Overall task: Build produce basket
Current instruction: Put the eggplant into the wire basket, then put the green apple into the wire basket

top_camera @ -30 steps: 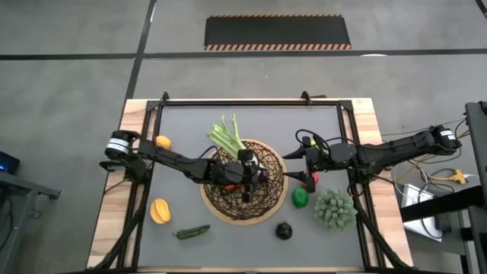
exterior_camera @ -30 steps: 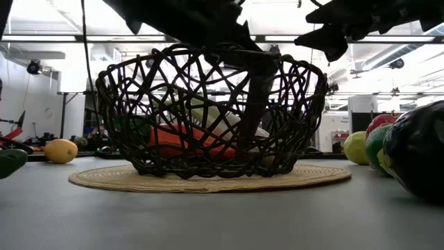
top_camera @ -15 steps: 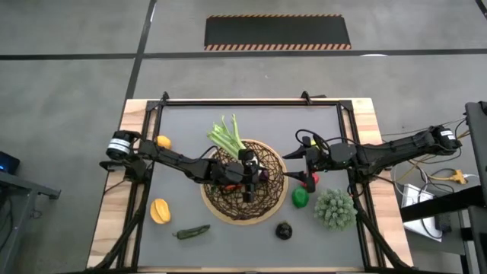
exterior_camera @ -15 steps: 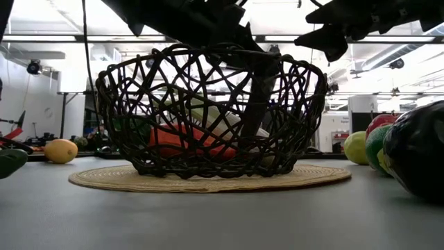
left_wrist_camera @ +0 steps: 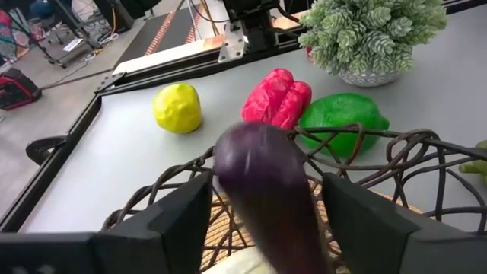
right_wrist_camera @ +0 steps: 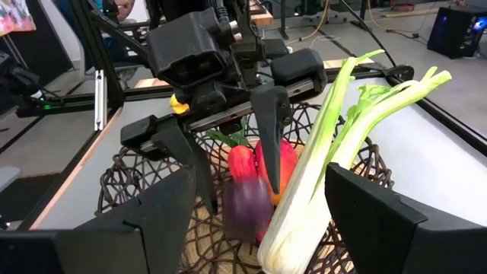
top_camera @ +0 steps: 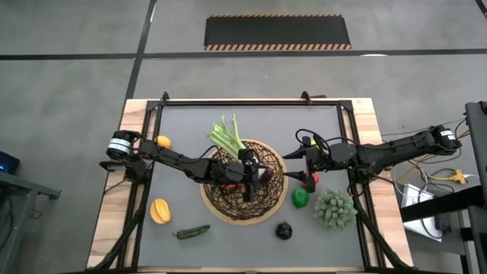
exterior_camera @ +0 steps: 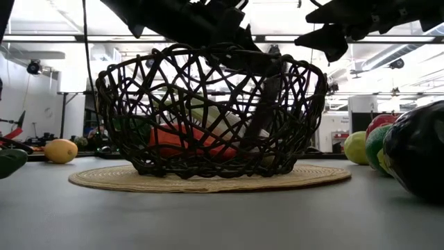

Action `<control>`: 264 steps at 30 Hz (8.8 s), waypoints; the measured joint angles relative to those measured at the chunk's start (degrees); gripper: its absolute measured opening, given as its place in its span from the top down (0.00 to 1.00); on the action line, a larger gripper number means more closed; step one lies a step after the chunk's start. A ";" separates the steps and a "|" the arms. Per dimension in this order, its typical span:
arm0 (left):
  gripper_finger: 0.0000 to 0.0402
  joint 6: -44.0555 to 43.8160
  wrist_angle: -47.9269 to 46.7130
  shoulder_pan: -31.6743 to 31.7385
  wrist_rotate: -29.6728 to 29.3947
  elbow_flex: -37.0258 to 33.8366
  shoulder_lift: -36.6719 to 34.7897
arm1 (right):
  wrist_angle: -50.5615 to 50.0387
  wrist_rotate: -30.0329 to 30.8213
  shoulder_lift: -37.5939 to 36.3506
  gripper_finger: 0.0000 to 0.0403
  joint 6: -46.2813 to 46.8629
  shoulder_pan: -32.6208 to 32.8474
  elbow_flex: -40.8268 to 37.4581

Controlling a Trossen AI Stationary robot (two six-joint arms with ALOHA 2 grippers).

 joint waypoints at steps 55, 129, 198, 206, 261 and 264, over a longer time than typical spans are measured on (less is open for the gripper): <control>0.38 23.06 4.24 -2.64 -0.80 -13.38 -29.03 | -62.15 21.85 4.34 0.21 54.66 -10.78 14.14; 0.38 23.78 6.32 -2.62 -2.60 -16.63 -29.20 | -64.41 -8.05 7.82 0.35 34.86 -20.79 36.47; 0.35 25.23 18.54 -2.23 4.68 -12.96 -11.08 | -53.03 -27.89 33.66 0.36 25.64 -10.12 52.74; 0.36 20.38 19.58 -2.27 4.65 -13.19 -11.10 | -53.77 -25.92 32.23 0.37 23.59 -10.27 53.27; 0.36 -10.45 58.71 -0.76 -1.12 -30.03 -20.20 | -2.99 14.99 28.64 0.14 -22.11 3.65 34.20; 0.36 -10.45 58.64 -0.79 -1.09 -30.03 -20.21 | -2.96 15.01 29.75 0.17 -22.52 3.43 35.45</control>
